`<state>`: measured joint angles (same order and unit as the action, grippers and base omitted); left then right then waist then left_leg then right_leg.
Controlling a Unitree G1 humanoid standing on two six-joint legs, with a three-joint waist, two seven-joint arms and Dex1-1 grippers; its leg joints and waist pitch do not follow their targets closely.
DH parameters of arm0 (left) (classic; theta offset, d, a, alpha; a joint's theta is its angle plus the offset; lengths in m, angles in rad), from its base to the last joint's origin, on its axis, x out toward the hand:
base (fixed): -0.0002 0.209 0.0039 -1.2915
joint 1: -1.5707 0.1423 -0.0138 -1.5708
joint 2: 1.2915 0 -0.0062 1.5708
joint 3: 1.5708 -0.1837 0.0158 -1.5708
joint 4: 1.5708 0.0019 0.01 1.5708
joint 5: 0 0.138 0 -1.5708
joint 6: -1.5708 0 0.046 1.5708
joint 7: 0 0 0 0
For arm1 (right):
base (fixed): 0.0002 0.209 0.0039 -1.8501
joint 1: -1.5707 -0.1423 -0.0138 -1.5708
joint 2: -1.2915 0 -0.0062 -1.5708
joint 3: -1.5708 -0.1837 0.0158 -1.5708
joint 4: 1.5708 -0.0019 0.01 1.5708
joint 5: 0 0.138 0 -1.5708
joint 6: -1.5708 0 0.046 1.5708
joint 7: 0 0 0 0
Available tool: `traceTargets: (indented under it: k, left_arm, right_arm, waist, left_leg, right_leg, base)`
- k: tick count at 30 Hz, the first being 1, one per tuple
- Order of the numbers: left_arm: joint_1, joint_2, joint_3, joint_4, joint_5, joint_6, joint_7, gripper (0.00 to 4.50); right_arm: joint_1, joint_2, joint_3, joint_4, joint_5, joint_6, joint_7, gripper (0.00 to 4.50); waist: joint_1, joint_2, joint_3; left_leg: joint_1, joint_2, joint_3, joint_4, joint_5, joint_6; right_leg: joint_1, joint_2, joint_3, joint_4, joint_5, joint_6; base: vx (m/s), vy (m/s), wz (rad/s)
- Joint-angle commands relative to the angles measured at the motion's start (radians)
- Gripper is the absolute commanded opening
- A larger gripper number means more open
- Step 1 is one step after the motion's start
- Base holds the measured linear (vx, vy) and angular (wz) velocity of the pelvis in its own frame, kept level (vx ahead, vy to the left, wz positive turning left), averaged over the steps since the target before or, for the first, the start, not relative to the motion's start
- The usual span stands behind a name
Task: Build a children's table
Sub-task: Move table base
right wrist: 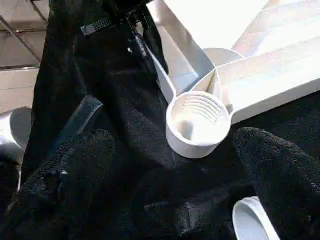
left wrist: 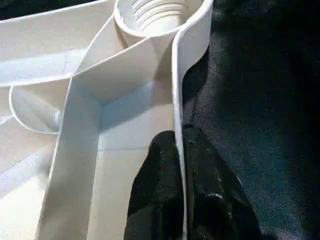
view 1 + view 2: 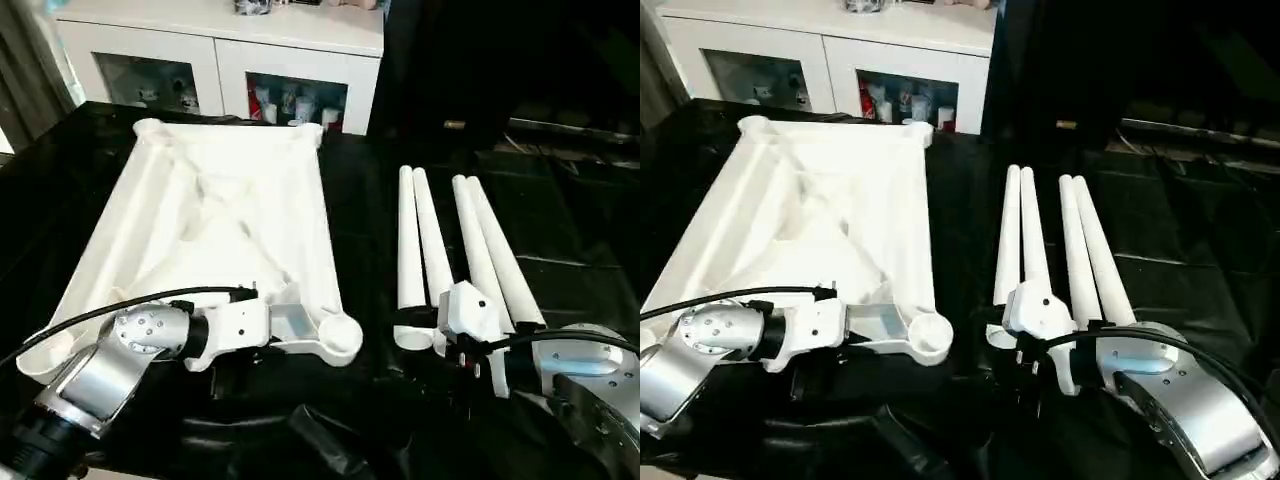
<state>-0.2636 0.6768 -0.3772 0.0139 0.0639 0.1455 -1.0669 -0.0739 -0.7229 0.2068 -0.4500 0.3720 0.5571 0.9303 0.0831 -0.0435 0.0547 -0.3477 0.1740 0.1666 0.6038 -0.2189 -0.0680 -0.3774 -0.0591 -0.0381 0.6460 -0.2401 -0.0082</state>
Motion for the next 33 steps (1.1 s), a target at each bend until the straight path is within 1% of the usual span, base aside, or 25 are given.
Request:
traceTargets:
  k: [1,3,5,6,7,9,10,11,12,13,15,18,20,21,23,24,25,26,27,28,29,30,31,32,33]
  left_arm:
    - [0.014,0.012,0.047,0.042,0.079,0.033,0.115,0.04]
    - [0.014,0.017,0.047,0.045,0.087,0.048,0.129,0.04]
    - [0.012,0.021,0.047,0.05,0.106,0.072,0.153,0.04]
    - [0.01,0.021,0.049,0.054,0.111,0.076,0.162,0.04]
    - [0.007,0.025,0.049,0.053,0.123,0.069,0.17,0.04]
    - [0.004,0.034,0.044,0.045,0.143,0.056,0.178,0.04]
    - [0.001,0.039,0.04,0.029,0.158,0.032,0.186,0.04]
    - [0.001,0.038,0.04,0.021,0.16,0.019,0.189,0.04]
    - [-0.001,0.041,0.033,-0.001,0.177,0.007,0.193,0.04]
    - [-0.003,0.043,0.028,-0.013,0.187,0.001,0.195,0.04]
    - [-0.006,0.054,0.011,-0.037,0.227,-0.004,0.203,0.04]
    - [-0.009,0.069,-0.009,-0.068,0.277,0.002,0.22,0.04]
    - [-0.003,0.071,-0.009,-0.087,0.283,-0.003,0.217,0.04]
    - [0.004,0.067,-0.004,-0.105,0.266,0.003,0.204,0.04]
    - [0.044,0.058,0.013,-0.193,0.157,0.036,0.119,0.04]
    - [0.062,0.061,0.017,-0.231,0.115,0.049,0.083,0.04]
    - [0.077,0.072,0.014,-0.264,0.083,0.052,0.05,0.04]
    - [0.084,0.069,0.018,-0.28,0.057,0.061,0.04,0.04]
    - [0.084,0.069,0.018,-0.28,0.057,0.061,0.04,0.04]
    - [0.077,0.066,0.022,-0.281,0.074,0.053,0.063,0.04]
    - [0.073,0.068,0.022,-0.277,0.084,0.049,0.067,0.04]
    - [0.052,0.078,0.023,-0.253,0.138,0.029,0.095,0.04]
    - [0.039,0.082,0.028,-0.243,0.161,0.025,0.11,0.04]
    - [0.029,0.085,0.036,-0.239,0.176,0.028,0.122,0.04]
    - [0.025,0.089,0.038,-0.242,0.185,0.032,0.126,0.04]
  right_arm:
    - [-0.005,-0.003,0.012,0.012,-0.017,-0.009,0.006,4.5]
    - [-0.008,-0.002,0.015,0.015,-0.019,-0.01,0.005,4.5]
    - [-0.01,-0.001,0.017,0.018,-0.02,-0.011,0.005,4.5]
    - [-0.011,-0.001,0.018,0.019,-0.021,-0.011,0.005,4.5]
    - [-0.01,0.001,0.02,0.019,-0.021,-0.012,0.004,4.5]
    - [-0.009,0.002,0.021,0.02,-0.021,-0.012,0.002,4.5]
    - [-0.008,0.004,0.022,0.02,-0.022,-0.011,0.0,4.5]
    - [-0.008,0.005,0.022,0.02,-0.023,-0.011,-0.001,4.5]
    - [-0.007,0.006,0.022,0.02,-0.024,-0.01,-0.002,4.5]
    - [-0.007,0.007,0.022,0.02,-0.026,-0.01,-0.003,4.5]
    - [-0.007,0.009,0.023,0.021,-0.027,-0.009,-0.004,4.5]
    - [-0.008,0.011,0.024,0.023,-0.027,-0.01,-0.005,4.5]
    - [-0.007,0.012,0.025,0.02,-0.027,-0.009,-0.007,4.5]
    - [-0.007,0.012,0.025,0.019,-0.027,-0.009,-0.007,4.5]
    - [-0.006,0.014,0.026,0.017,-0.026,-0.007,-0.008,4.5]
    - [-0.005,0.015,0.026,0.016,-0.027,-0.007,-0.009,4.5]
    - [-0.004,0.016,0.027,0.016,-0.028,-0.007,-0.009,4.5]
    - [-0.005,0.016,0.027,0.016,-0.029,-0.008,-0.01,4.5]
    - [-0.005,0.016,0.027,0.016,-0.029,-0.008,-0.01,4.5]
    - [-0.006,0.018,0.028,0.018,-0.03,-0.007,-0.01,4.5]
    - [-0.006,0.018,0.029,0.018,-0.031,-0.007,-0.01,4.5]
    - [-0.009,0.02,0.03,0.02,-0.031,-0.007,-0.011,4.5]
    - [-0.01,0.021,0.03,0.02,-0.031,-0.007,-0.012,4.5]
    - [-0.011,0.022,0.031,0.021,-0.031,-0.006,-0.013,4.5]
    - [-0.011,0.022,0.031,0.022,-0.031,-0.006,-0.014,4.5]
  waist:
    - [0.009,-0.006,-0.044]
    - [0.009,-0.004,-0.045]
    - [0.008,-0.004,-0.046]
    - [0.008,-0.005,-0.046]
    - [0.008,-0.001,-0.046]
    - [0.006,-0.005,-0.046]
    - [0.005,-0.005,-0.046]
    - [0.003,-0.002,-0.045]
    - [0.003,-0.003,-0.046]
    - [0.002,-0.002,-0.045]
    - [0.002,-0.003,-0.045]
    - [0.002,-0.002,-0.045]
    - [0.003,-0.001,-0.044]
    - [0.004,-0.002,-0.045]
    - [0.003,-0.004,-0.045]
    - [0.002,-0.002,-0.046]
    - [0.001,-0.005,-0.049]
    - [0.001,-0.004,-0.05]
    - [0.001,-0.003,-0.053]
    - [0.005,0.0,-0.052]
    - [0.007,0.0,-0.053]
    - [0.01,-0.003,-0.048]
    - [0.012,-0.003,-0.044]
    - [0.013,-0.002,-0.042]
    - [0.013,-0.001,-0.041]
  left_leg:
    - [-0.003,0.058,-0.022,-0.08,-0.126,0.026]
    - [-0.002,0.058,-0.022,-0.079,-0.125,0.025]
    - [-0.002,0.058,-0.021,-0.079,-0.123,0.025]
    - [-0.004,0.057,-0.022,-0.079,-0.118,0.026]
    - [-0.005,0.057,-0.023,-0.079,-0.116,0.025]
    - [-0.007,0.057,-0.023,-0.08,-0.121,0.024]
    - [-0.007,0.056,-0.024,-0.079,-0.123,0.024]
    - [-0.007,0.056,-0.024,-0.08,-0.135,0.023]
    - [-0.006,0.057,-0.025,-0.081,-0.141,0.022]
    - [-0.005,0.058,-0.025,-0.081,-0.147,0.02]
    - [-0.002,0.059,-0.024,-0.08,-0.156,0.02]
    - [-0.002,0.059,-0.023,-0.08,-0.147,0.021]
    - [-0.002,0.059,-0.023,-0.08,-0.149,0.019]
    - [-0.002,0.059,-0.023,-0.08,-0.145,0.017]
    - [-0.004,0.059,-0.024,-0.079,-0.129,0.016]
    - [-0.007,0.059,-0.025,-0.08,-0.112,0.019]
    - [-0.004,0.057,-0.022,-0.076,-0.087,0.029]
    - [-0.004,0.057,-0.022,-0.074,-0.069,0.035]
    - [-0.003,0.056,-0.019,-0.07,-0.032,0.05]
    - [-0.002,0.054,-0.016,-0.067,-0.012,0.065]
    - [-0.001,0.053,-0.015,-0.065,-0.008,0.071]
    - [-0.005,0.053,-0.015,-0.068,-0.021,0.078]
    - [-0.002,0.055,-0.015,-0.071,-0.058,0.072]
    - [-0.002,0.055,-0.016,-0.073,-0.092,0.057]
    - [0.0,0.057,-0.018,-0.076,-0.107,0.049]
  right_leg:
    - [0.038,-0.087,0.053,-0.088,-0.163,-0.168]
    - [0.036,-0.086,0.053,-0.089,-0.165,-0.165]
    - [0.036,-0.086,0.053,-0.088,-0.159,-0.166]
    - [0.037,-0.086,0.053,-0.087,-0.154,-0.165]
    - [0.038,-0.086,0.052,-0.087,-0.152,-0.164]
    - [0.039,-0.086,0.052,-0.089,-0.158,-0.158]
    - [0.039,-0.085,0.052,-0.089,-0.162,-0.156]
    - [0.037,-0.085,0.052,-0.092,-0.178,-0.153]
    - [0.038,-0.086,0.052,-0.092,-0.187,-0.153]
    - [0.036,-0.085,0.052,-0.093,-0.194,-0.151]
    - [0.032,-0.084,0.053,-0.094,-0.202,-0.151]
    - [0.032,-0.085,0.053,-0.092,-0.183,-0.159]
    - [0.031,-0.084,0.052,-0.092,-0.179,-0.163]
    - [0.032,-0.084,0.052,-0.089,-0.168,-0.167]
    - [0.035,-0.086,0.051,-0.084,-0.136,-0.18]
    - [0.037,-0.085,0.049,-0.081,-0.107,-0.186]
    - [0.034,-0.081,0.05,-0.077,-0.052,-0.196]
    - [0.036,-0.081,0.05,-0.072,-0.016,-0.204]
    - [0.036,-0.078,0.05,-0.066,0.062,-0.222]
    - [0.034,-0.075,0.05,-0.064,0.119,-0.236]
    - [0.034,-0.074,0.05,-0.063,0.137,-0.24]
    - [0.035,-0.074,0.049,-0.066,0.128,-0.238]
    - [0.033,-0.076,0.049,-0.072,0.072,-0.23]
    - [0.034,-0.078,0.05,-0.076,0.009,-0.22]
    - [0.033,-0.079,0.05,-0.078,-0.021,-0.214]
  base:
    - [0.0,0.0,0.0]
    - [0.0,0.0,0.0]
    - [0.0,0.0,0.0]
    - [0.0,0.0,0.0]
    - [0.0,0.0,0.0]
    - [0.0,0.0,0.0]
    - [0.0,0.0,0.0]
    - [0.0,0.0,0.0]
    - [0.0,0.0,0.0]
    - [0.0,0.0,0.0]
    - [0.0,0.0,0.0]
    - [0.0,0.0,0.0]
    - [0.0,0.0,0.0]
    - [0.0,0.0,0.0]
    - [0.0,0.0,0.0]
    - [0.0,0.0,0.0]
    - [0.0,0.0,0.0]
    - [0.0,0.0,0.0]
    - [0.0,0.0,0.0]
    - [0.0,0.0,0.0]
    - [0.0,0.0,0.0]
    - [0.0,0.0,0.0]
    - [0.0,0.0,0.0]
    - [0.0,0.0,0.0]
    - [0.0,0.0,0.0]
